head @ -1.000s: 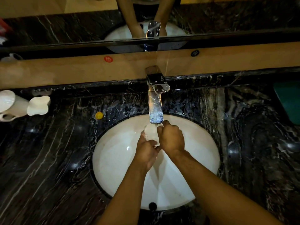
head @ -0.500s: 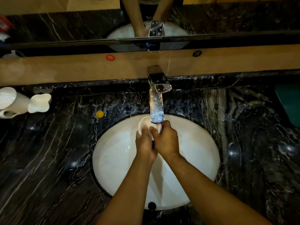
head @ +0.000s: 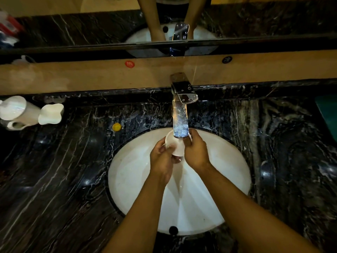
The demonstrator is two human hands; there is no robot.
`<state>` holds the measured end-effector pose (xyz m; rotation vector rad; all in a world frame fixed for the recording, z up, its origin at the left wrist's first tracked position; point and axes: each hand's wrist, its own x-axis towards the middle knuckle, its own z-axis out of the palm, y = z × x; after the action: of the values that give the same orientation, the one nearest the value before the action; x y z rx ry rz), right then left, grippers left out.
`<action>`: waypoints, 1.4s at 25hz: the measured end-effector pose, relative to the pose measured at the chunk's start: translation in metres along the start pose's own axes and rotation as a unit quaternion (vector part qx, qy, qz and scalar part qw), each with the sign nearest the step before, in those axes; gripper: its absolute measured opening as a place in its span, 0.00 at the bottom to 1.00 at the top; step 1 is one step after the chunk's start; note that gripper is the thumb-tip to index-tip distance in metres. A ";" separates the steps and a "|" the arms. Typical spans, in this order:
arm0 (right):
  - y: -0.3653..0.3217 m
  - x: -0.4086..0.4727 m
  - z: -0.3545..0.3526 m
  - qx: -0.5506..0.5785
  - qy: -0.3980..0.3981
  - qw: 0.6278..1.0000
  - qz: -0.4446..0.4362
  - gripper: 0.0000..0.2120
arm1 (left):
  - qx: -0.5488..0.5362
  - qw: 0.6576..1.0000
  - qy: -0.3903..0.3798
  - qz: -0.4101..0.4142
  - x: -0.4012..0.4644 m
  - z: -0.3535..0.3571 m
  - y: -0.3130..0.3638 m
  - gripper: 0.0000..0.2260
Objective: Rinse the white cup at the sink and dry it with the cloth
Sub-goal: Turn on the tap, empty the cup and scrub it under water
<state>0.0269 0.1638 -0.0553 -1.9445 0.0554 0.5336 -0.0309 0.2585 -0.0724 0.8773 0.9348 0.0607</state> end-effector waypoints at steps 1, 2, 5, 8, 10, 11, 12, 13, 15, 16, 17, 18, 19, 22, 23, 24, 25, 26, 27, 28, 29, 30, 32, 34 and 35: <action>0.002 -0.005 0.002 0.029 -0.014 0.999 0.000 0.14 | -0.012 0.999 0.048 -0.005 0.001 0.004 -0.002 0.11; 0.005 -0.010 0.005 0.047 -0.026 0.999 0.006 0.18 | -0.018 0.995 0.096 -0.010 0.002 0.008 -0.005 0.09; 0.011 -0.022 0.012 0.015 -0.008 1.000 0.009 0.22 | -0.038 0.989 0.136 -0.034 0.007 0.020 -0.011 0.12; 0.006 -0.019 0.011 -0.025 0.042 0.999 0.001 0.17 | -0.044 0.993 0.075 -0.079 0.004 0.022 -0.012 0.11; 0.001 -0.011 0.009 -0.054 0.033 0.998 -0.006 0.13 | -0.037 0.996 0.050 -0.069 0.000 0.019 -0.008 0.09; 0.000 -0.007 0.006 -0.073 0.017 0.997 -0.011 0.12 | -0.017 0.998 0.045 -0.049 -0.001 0.016 -0.005 0.09; -0.001 -0.002 0.002 -0.094 -0.002 0.995 -0.014 0.12 | 0.016 0.999 0.032 -0.026 -0.002 0.014 -0.003 0.10; -0.001 0.002 -0.002 -0.118 -0.022 0.993 -0.014 0.12 | 0.055 0.998 0.008 -0.001 -0.005 0.011 0.001 0.11; 0.001 0.009 -0.008 -0.141 -0.053 0.989 -0.011 0.14 | 0.135 0.989 -0.042 0.039 -0.009 0.002 0.011 0.18; 0.003 0.011 -0.009 -0.136 -0.061 0.989 -0.007 0.14 | 0.176 0.981 -0.058 0.054 -0.010 -0.002 0.015 0.23; 0.004 0.010 -0.009 -0.115 -0.065 0.991 0.001 0.14 | 0.210 0.973 -0.064 0.072 -0.010 -0.005 0.019 0.25; 0.006 0.008 -0.007 -0.071 -0.066 0.995 0.017 0.14 | 0.230 0.967 -0.061 0.089 -0.010 -0.007 0.021 0.26; 0.007 0.004 -0.004 -0.003 -0.067 0.997 0.042 0.14 | 0.235 0.965 -0.050 0.106 -0.009 -0.007 0.022 0.26; 0.014 -0.008 0.004 0.202 -0.079 0.968 0.127 0.21 | 0.241 0.955 -0.008 0.172 -0.012 -0.002 0.018 0.18; 0.016 -0.011 0.005 0.241 -0.087 0.956 0.143 0.24 | 0.267 0.942 0.014 0.203 -0.014 -0.001 0.016 0.15; 0.018 -0.013 0.006 0.275 -0.099 0.944 0.154 0.26 | 0.298 0.924 0.038 0.236 -0.016 0.001 0.015 0.12; 0.018 -0.014 0.007 0.306 -0.113 0.931 0.164 0.27 | 0.325 0.904 0.060 0.269 -0.019 0.003 0.014 0.10; 0.018 -0.014 0.007 0.335 -0.126 0.917 0.175 0.28 | 0.354 0.883 0.075 0.299 -0.020 0.004 0.014 0.09; 0.015 -0.015 0.008 0.355 -0.133 0.907 0.184 0.28 | 0.383 0.862 0.084 0.321 -0.020 0.006 0.014 0.10; 0.013 -0.014 0.008 0.360 -0.133 0.904 0.190 0.27 | 0.411 0.845 0.087 0.330 -0.019 0.006 0.014 0.10; 0.010 -0.013 0.009 0.345 -0.125 0.910 0.192 0.25 | 0.428 0.838 0.087 0.327 -0.016 0.005 0.012 0.11; 0.007 -0.012 0.009 0.306 -0.108 0.927 0.187 0.22 | 0.428 0.847 0.087 0.304 -0.013 0.003 0.011 0.11; 0.003 -0.011 0.008 0.173 -0.057 0.972 0.151 0.14 | 0.355 0.914 0.071 0.184 -0.007 0.004 0.010 0.12; -0.002 -0.012 0.003 0.032 -0.022 0.994 0.098 0.10 | 0.222 0.973 0.029 0.048 -0.008 0.010 0.006 0.14; -0.005 -0.013 -0.001 -0.032 -0.022 0.996 0.078 0.09 | 0.177 0.984 0.011 -0.001 -0.010 0.012 0.005 0.15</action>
<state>0.0166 0.1624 -0.0460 -2.0002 0.1655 0.6877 -0.0274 0.2500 -0.0587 1.2068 0.9826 -0.1013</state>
